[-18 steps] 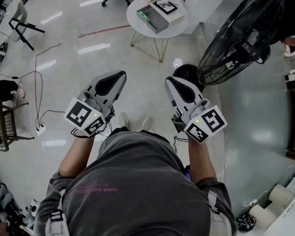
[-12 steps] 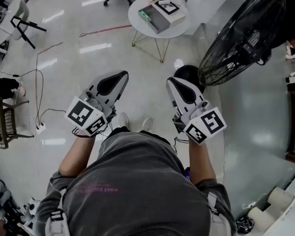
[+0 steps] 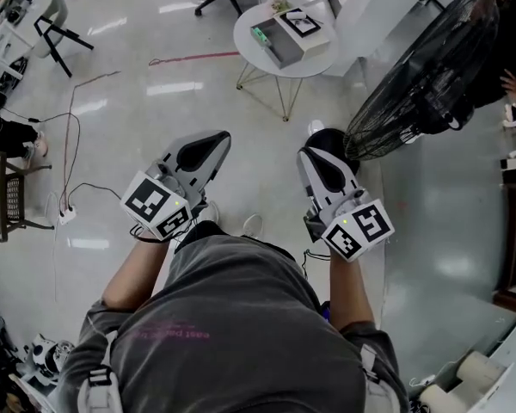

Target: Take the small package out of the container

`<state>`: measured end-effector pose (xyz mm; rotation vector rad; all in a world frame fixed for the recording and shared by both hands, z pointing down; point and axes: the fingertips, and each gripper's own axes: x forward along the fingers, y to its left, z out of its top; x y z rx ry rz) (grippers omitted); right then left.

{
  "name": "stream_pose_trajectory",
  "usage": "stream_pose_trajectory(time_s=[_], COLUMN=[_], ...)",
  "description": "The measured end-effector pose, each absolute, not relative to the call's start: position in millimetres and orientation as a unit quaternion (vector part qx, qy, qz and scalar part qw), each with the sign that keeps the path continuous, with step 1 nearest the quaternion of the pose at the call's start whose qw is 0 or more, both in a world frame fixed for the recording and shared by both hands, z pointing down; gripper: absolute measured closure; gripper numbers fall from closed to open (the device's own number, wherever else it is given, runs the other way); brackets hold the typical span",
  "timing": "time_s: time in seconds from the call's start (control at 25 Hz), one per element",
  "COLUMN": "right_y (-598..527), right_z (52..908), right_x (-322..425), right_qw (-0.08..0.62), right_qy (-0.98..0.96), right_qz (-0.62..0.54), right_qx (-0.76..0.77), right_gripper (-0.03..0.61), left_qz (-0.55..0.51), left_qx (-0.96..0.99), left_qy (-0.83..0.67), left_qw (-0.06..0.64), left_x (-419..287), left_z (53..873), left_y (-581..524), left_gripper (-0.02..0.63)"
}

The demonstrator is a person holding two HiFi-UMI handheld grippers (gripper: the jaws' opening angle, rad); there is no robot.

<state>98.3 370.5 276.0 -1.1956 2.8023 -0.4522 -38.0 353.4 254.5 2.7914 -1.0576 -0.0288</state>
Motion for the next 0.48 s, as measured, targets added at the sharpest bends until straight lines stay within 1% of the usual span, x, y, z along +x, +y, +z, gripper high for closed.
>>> stream_pose_trajectory(time_s=[0.48], right_y=[359], right_z=[291], right_x=[110], right_qw=[0.030], right_qy=[0.912], right_qz=[-0.158], right_qx=[-0.378], right_gripper=[0.557], left_qz=[-0.004], left_qx=[0.925], left_qy=[-0.370], left_qw=[0.089], left_x=[-32], left_z=[275], left_y=[345], left_gripper=[0.599])
